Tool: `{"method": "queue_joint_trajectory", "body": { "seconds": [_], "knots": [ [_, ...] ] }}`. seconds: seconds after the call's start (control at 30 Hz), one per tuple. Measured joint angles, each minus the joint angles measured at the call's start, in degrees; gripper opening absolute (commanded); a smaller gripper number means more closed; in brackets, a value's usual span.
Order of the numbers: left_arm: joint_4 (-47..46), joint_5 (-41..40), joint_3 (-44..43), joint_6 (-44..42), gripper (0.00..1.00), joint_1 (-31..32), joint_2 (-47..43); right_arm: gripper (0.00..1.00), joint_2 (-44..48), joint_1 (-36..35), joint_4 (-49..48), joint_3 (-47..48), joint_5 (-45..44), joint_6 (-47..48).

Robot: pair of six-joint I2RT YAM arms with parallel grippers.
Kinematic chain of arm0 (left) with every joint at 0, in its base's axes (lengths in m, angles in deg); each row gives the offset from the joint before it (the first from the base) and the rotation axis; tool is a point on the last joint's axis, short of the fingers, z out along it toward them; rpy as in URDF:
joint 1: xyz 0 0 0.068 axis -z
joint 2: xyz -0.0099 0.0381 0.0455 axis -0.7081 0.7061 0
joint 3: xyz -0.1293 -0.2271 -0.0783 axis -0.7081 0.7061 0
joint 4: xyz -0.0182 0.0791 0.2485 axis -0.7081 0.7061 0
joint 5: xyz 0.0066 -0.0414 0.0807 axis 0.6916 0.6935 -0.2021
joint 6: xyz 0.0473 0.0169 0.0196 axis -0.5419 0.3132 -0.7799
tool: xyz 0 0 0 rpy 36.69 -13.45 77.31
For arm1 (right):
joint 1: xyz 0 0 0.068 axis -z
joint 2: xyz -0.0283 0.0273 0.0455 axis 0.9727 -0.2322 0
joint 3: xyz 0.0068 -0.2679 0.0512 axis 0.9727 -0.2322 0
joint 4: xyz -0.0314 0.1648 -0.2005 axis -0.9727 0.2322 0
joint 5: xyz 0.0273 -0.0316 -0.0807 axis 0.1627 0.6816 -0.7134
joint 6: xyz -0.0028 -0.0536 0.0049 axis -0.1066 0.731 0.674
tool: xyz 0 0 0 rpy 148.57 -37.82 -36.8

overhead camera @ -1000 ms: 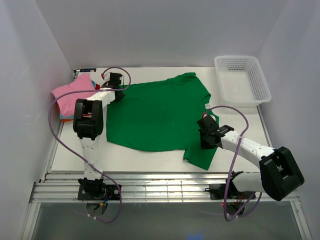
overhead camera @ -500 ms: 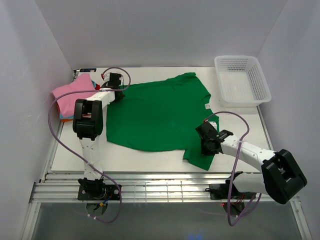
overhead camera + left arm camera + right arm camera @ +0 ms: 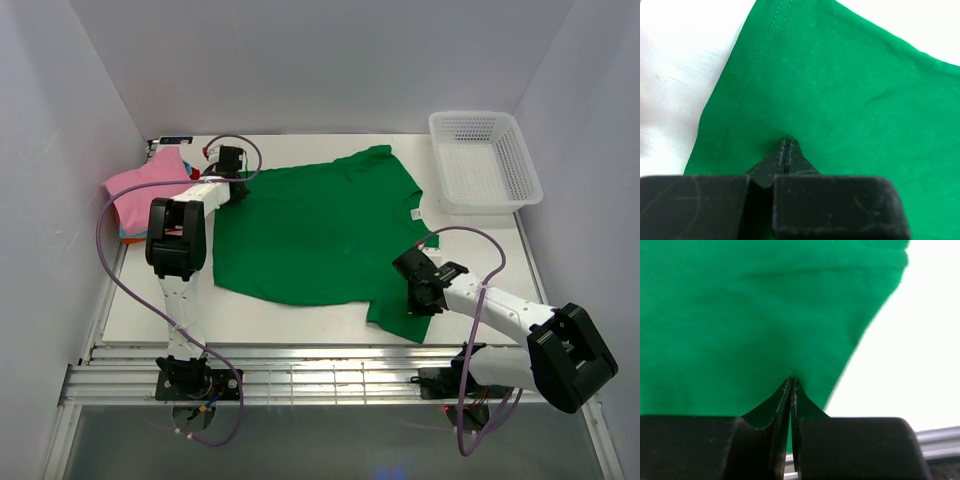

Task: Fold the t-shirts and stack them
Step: Flatten the tshirt out

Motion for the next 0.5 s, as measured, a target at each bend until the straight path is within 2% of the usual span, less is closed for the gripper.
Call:
{"method": "queue_joint_trajectory", "body": {
  "seconds": [0.23, 0.5],
  "knots": [
    [0.04, 0.02, 0.0, -0.07, 0.0, -0.07, 0.0, 0.08, -3.76, 0.0, 6.36, 3.37, -4.48, -0.72],
    [0.04, 0.68, -0.02, -0.24, 0.0, -0.48, 0.0, 0.08, -8.13, 0.0, 7.41, 5.4, -6.99, -0.74]
  ]
}}
